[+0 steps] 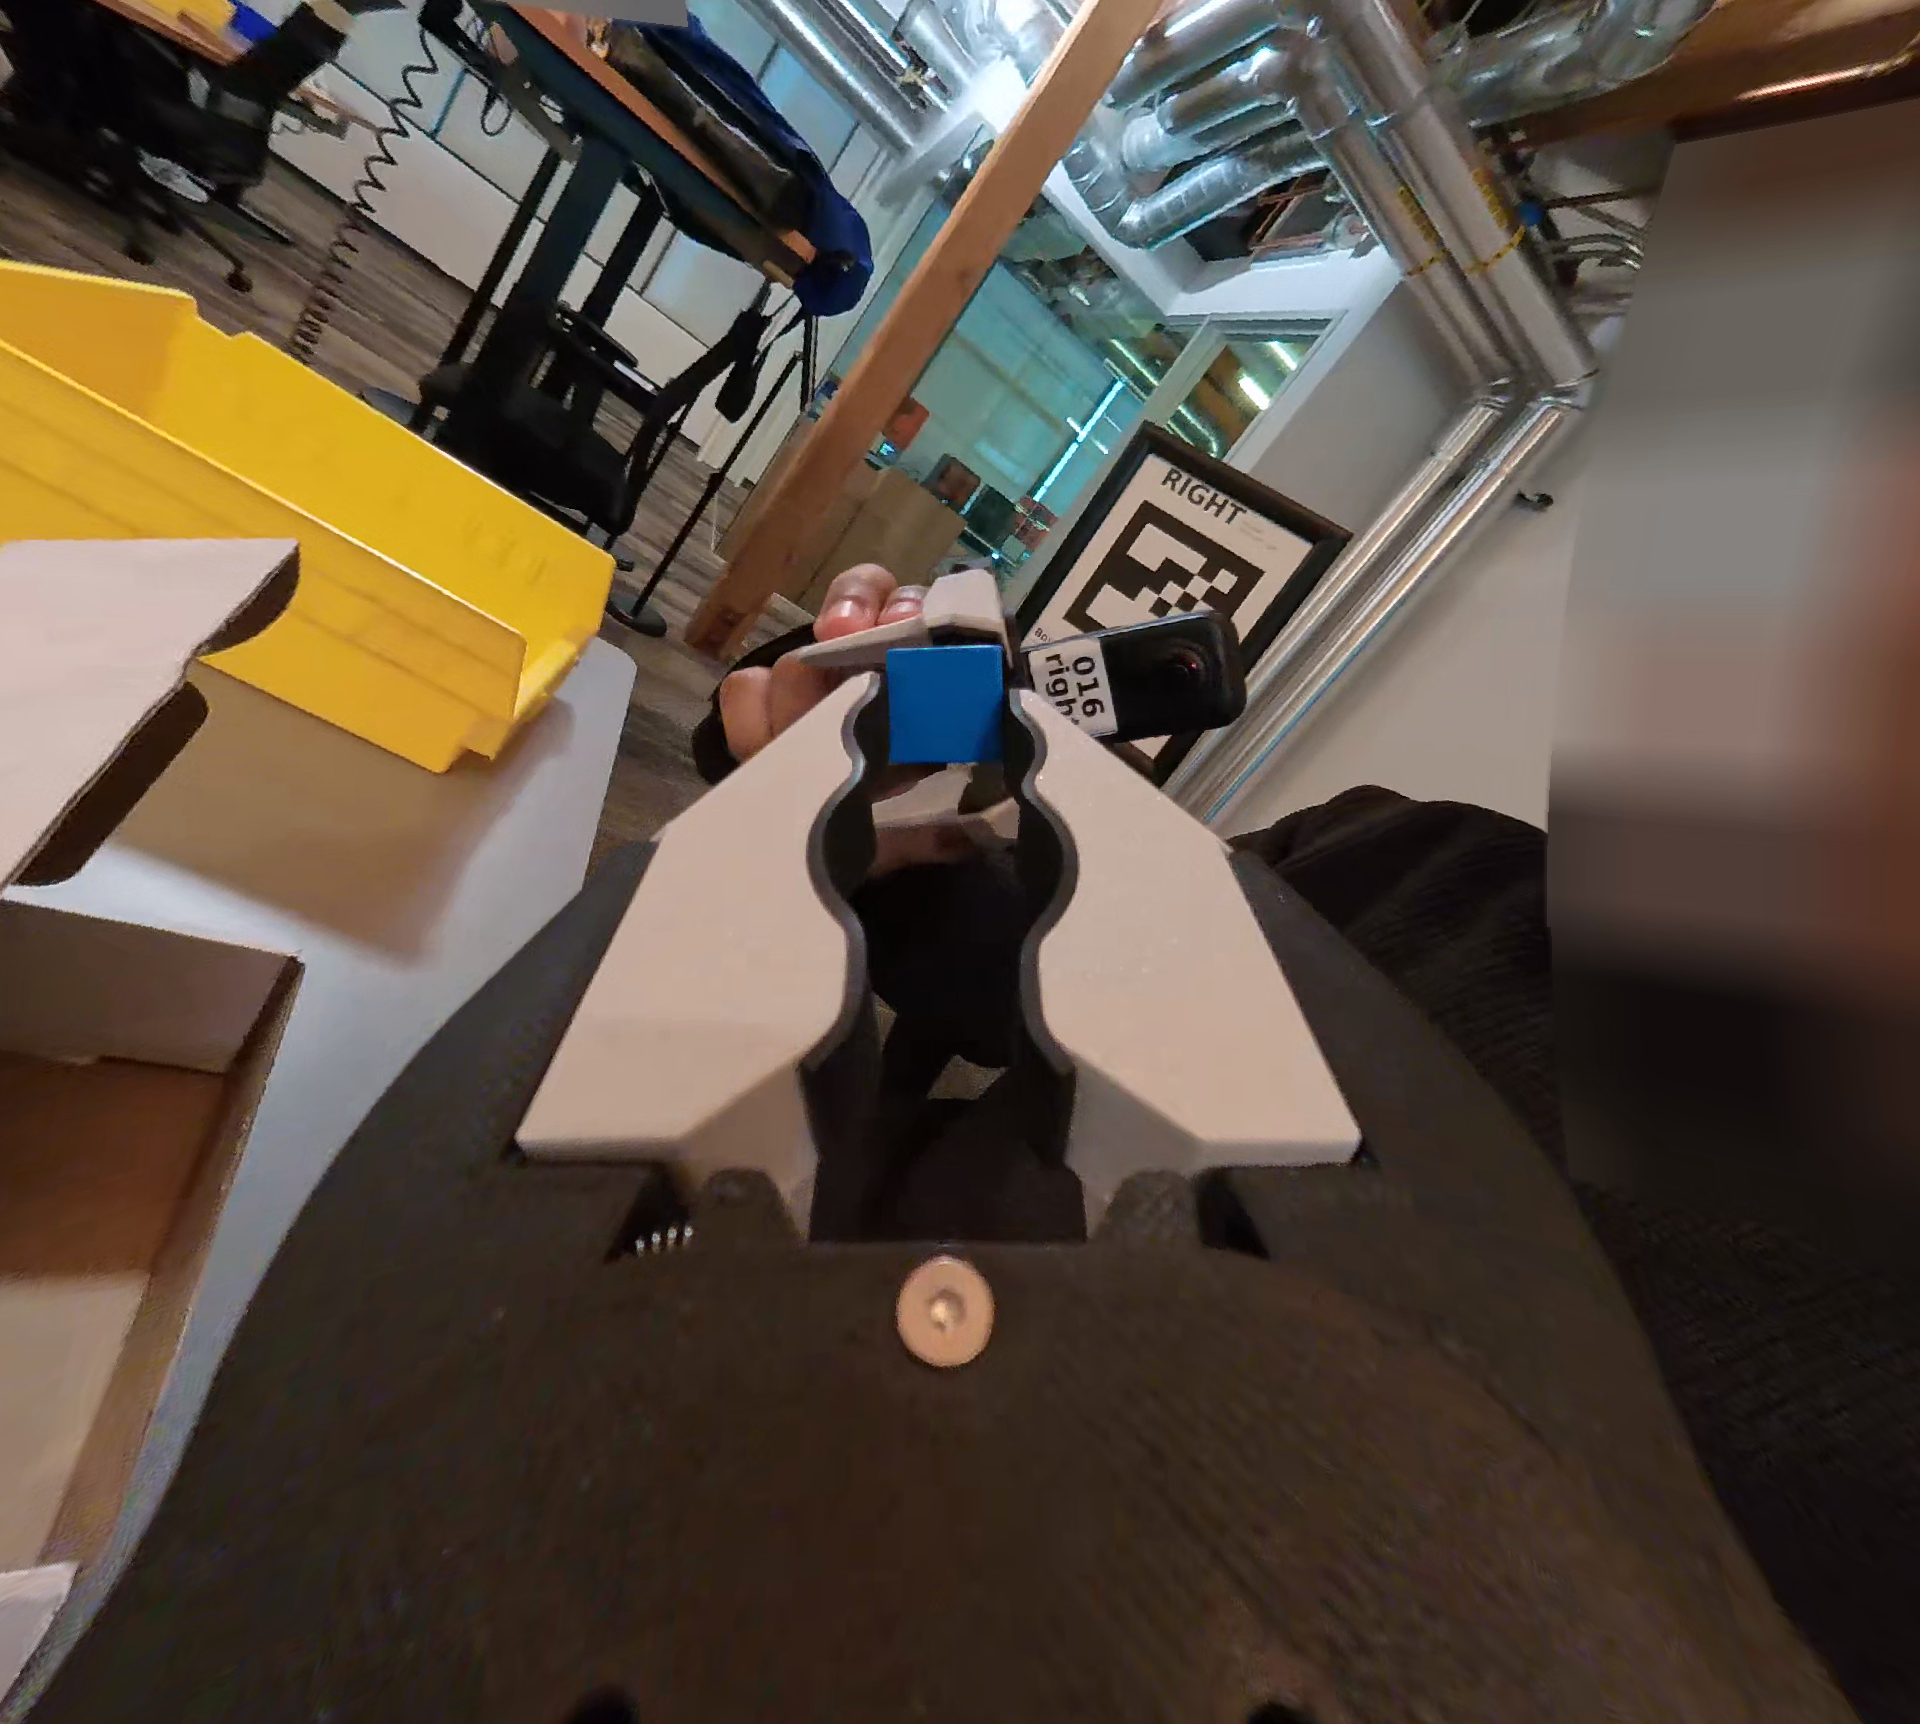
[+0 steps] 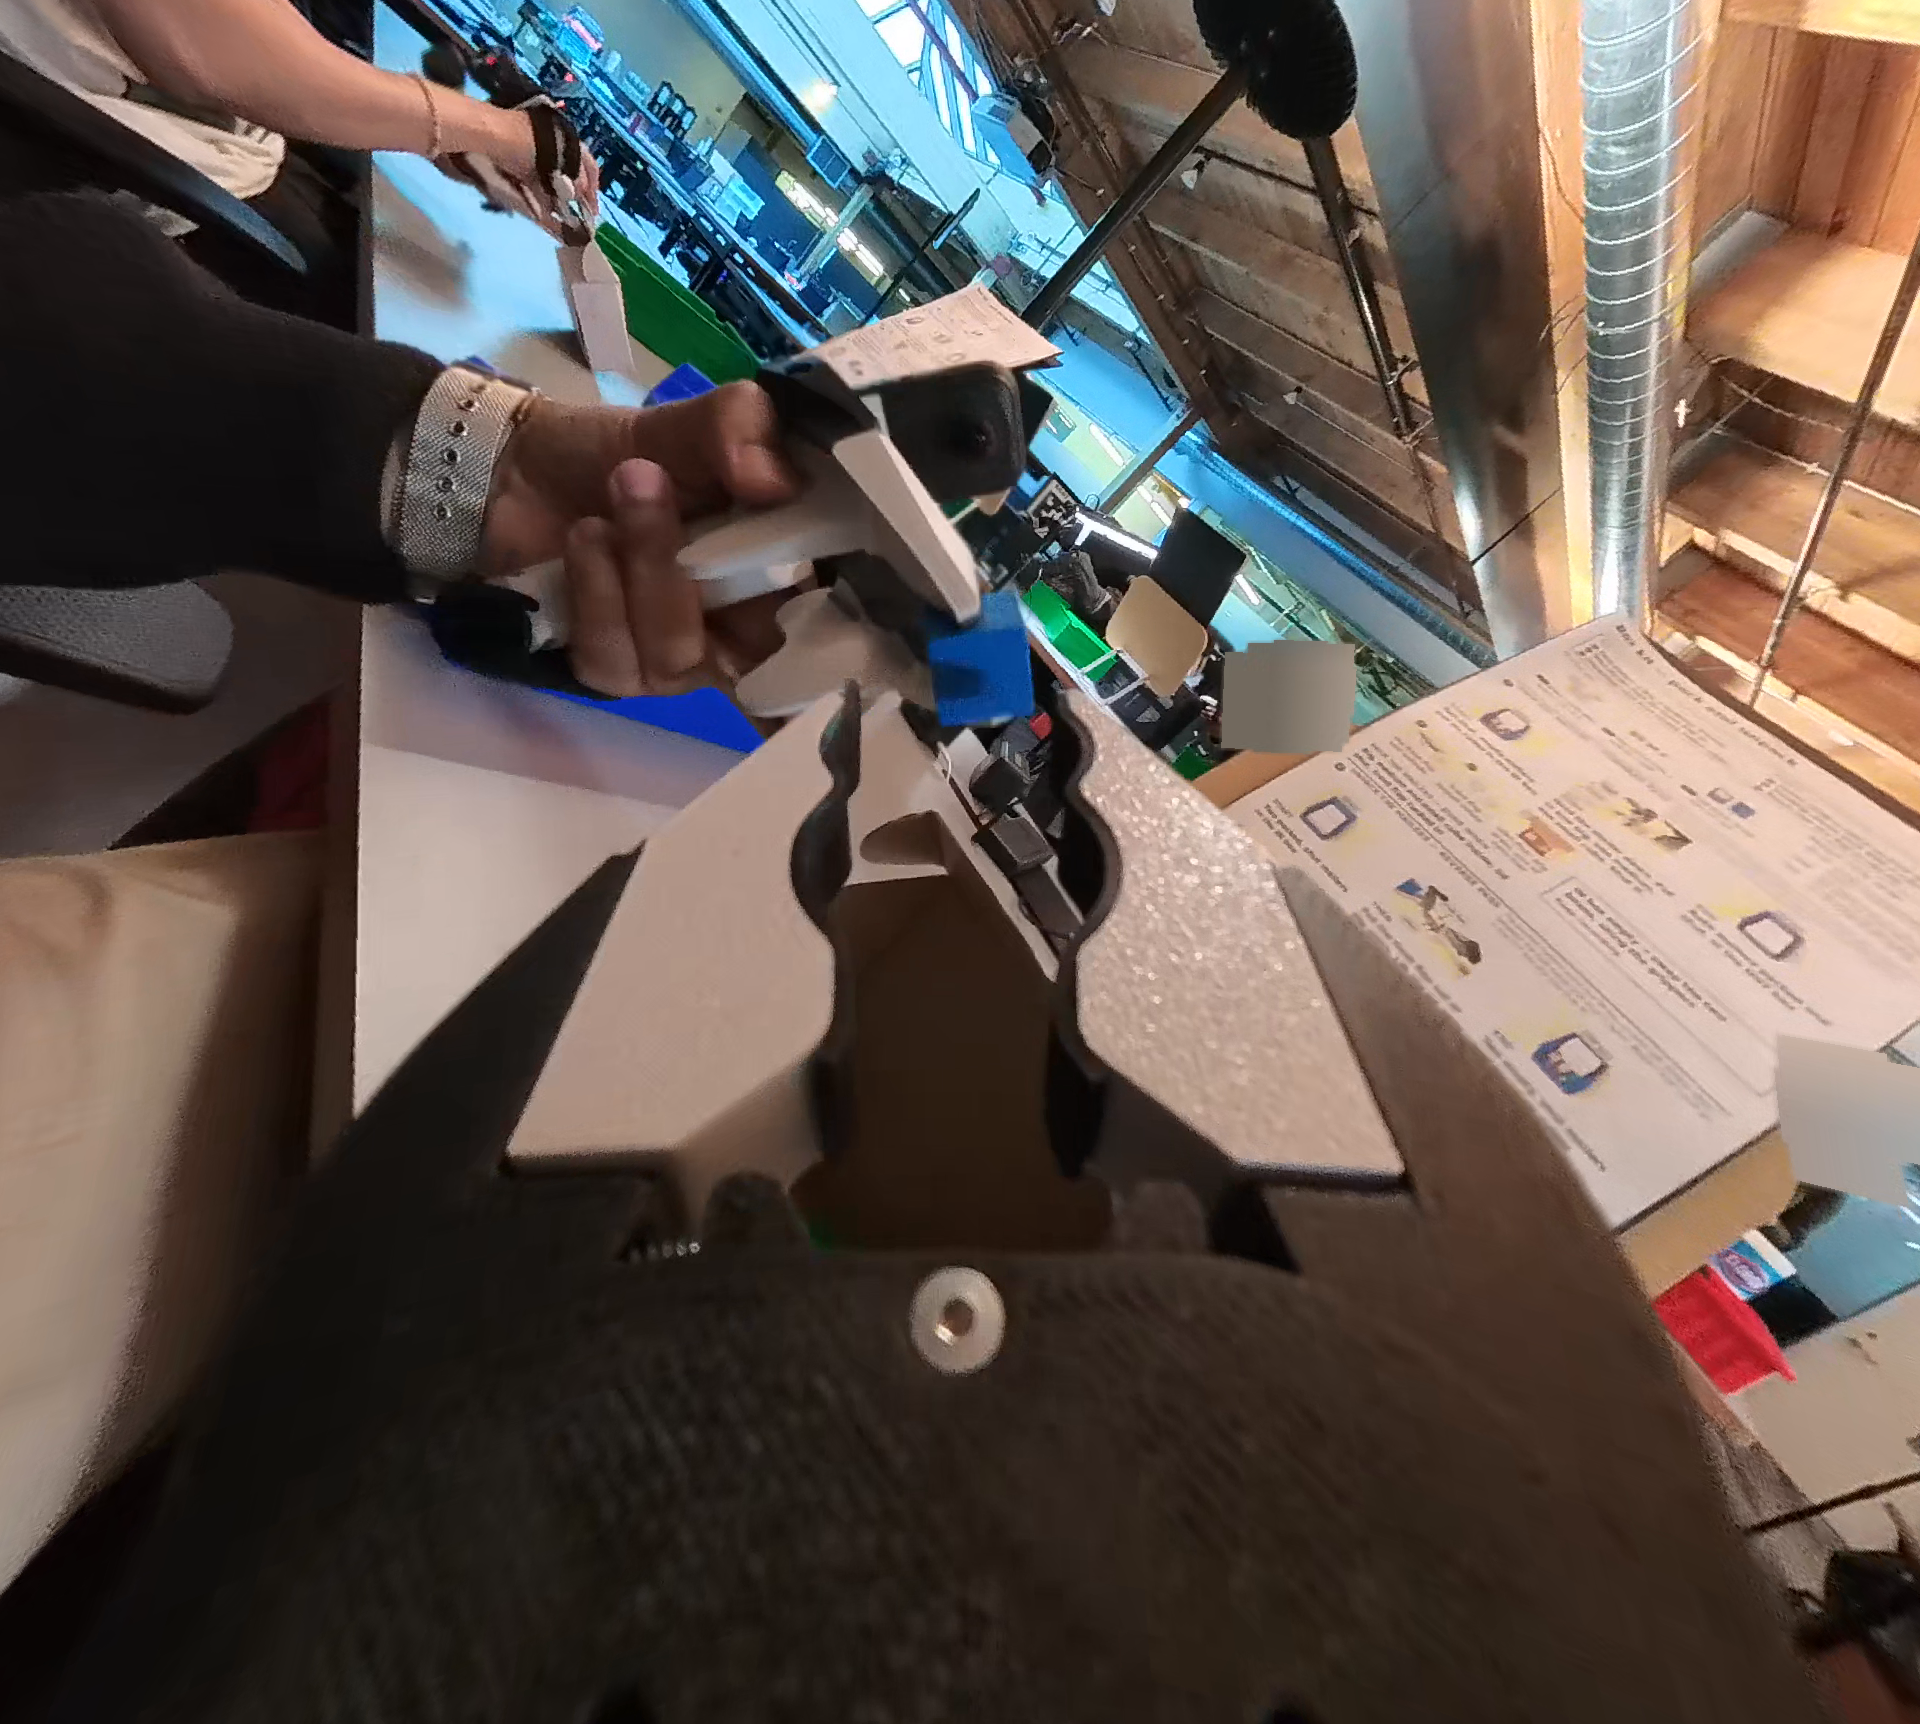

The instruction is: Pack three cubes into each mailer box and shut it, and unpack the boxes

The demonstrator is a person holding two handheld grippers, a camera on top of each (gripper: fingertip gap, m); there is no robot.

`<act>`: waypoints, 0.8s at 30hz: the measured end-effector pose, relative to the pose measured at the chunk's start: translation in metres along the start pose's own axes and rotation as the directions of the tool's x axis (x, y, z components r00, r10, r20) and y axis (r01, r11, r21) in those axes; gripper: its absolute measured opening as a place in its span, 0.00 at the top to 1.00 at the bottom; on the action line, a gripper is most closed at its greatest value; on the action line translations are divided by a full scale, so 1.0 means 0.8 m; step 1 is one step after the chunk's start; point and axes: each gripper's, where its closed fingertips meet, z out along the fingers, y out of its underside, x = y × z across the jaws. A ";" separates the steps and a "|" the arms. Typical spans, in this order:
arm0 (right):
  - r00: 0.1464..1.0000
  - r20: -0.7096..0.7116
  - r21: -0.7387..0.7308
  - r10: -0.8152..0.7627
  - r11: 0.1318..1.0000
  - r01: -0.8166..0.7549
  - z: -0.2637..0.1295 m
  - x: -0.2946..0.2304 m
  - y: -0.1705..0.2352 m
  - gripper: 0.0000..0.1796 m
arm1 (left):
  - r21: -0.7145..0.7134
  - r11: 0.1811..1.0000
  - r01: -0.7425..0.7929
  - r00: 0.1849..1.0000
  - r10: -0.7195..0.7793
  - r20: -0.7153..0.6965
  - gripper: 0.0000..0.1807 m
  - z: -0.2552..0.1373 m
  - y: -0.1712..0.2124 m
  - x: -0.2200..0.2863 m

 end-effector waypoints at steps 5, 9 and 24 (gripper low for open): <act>0.999 -0.007 -0.020 -0.037 0.999 0.037 0.003 -0.002 -0.001 0.82 | -0.008 0.999 0.046 0.998 -0.047 -0.053 0.91 0.008 0.009 0.000; 0.998 -0.011 -0.030 -0.070 0.997 0.069 0.003 -0.003 -0.003 0.89 | -0.038 0.998 0.057 0.996 -0.060 -0.072 0.90 0.016 0.020 0.001; 0.891 -0.100 -0.664 0.443 0.637 -0.392 -0.006 -0.008 0.227 0.89 | 0.129 0.992 -0.003 0.961 -0.033 0.275 0.81 -0.039 -0.025 -0.068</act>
